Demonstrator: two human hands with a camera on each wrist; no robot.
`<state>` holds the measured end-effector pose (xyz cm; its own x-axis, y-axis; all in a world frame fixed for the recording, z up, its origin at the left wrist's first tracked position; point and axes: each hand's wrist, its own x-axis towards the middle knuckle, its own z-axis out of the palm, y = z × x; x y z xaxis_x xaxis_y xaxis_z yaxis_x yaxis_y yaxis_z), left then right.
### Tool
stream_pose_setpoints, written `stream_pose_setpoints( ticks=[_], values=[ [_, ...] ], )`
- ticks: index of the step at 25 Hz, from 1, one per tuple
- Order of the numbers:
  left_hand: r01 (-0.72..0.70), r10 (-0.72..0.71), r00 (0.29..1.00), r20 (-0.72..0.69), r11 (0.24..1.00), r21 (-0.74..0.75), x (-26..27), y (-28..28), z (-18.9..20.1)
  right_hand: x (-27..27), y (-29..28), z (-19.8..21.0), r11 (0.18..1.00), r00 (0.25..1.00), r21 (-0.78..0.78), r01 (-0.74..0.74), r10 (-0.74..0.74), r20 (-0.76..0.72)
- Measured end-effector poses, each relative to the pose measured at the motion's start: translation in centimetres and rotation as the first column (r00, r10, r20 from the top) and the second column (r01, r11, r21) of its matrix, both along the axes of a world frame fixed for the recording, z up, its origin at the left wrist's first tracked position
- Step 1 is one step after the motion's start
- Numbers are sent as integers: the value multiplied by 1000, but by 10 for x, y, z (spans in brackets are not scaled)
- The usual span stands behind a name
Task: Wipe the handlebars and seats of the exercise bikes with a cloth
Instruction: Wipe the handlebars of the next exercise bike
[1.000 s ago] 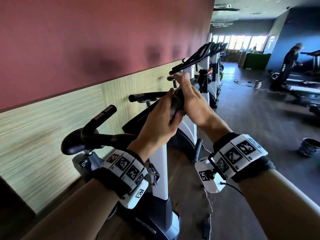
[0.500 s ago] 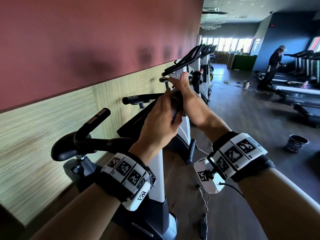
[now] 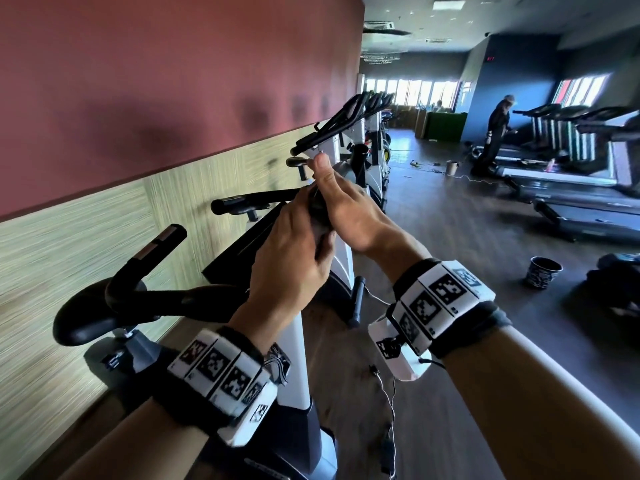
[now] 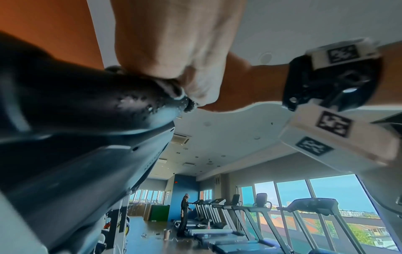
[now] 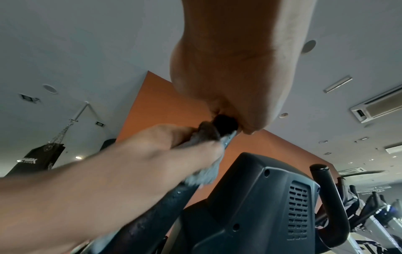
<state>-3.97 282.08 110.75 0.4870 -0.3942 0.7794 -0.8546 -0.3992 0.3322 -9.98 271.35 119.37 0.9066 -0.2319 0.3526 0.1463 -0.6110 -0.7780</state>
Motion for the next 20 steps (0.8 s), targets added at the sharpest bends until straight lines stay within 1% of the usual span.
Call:
stream_pose_setpoints(
  ticks=[1,2,4,5,7,9,11,13,15,17,20],
  values=[
    [-21,21,1000,12,1000,-6,-3,5,-7,0,1,0,1000,1000,6,-1,1,-5],
    [-23,23,1000,-9,1000,-2,-2,5,-6,1,2,1,1000,1000,19,4,-4,-7],
    [7,-7,995,-95,1000,-1,7,-4,10,6,1,1,999,1000,31,21,-21,-18],
    [34,-34,994,-104,999,0,12,-11,20,8,0,1,999,1000,33,22,-22,-17],
    [72,-73,996,-56,997,-6,16,-20,31,7,-1,0,999,1000,38,27,-27,-3],
    [54,-54,997,-46,999,0,11,-16,24,4,-2,-1,999,1000,38,23,-24,11],
    [6,-4,999,-44,1000,25,2,1,3,1,-3,-2,999,1000,27,18,-18,13],
    [-62,61,998,10,995,82,-5,19,-16,0,-6,-2,1000,1000,17,-7,7,22],
    [-112,108,993,43,985,127,-4,26,-23,1,-10,0,999,999,10,-38,38,18],
    [-119,118,993,14,984,135,-3,22,-14,1,-14,0,996,996,-8,-85,85,20],
    [-121,127,988,-84,990,72,-3,-1,13,5,-27,-1,980,976,-1,-201,200,80]
  ],
)
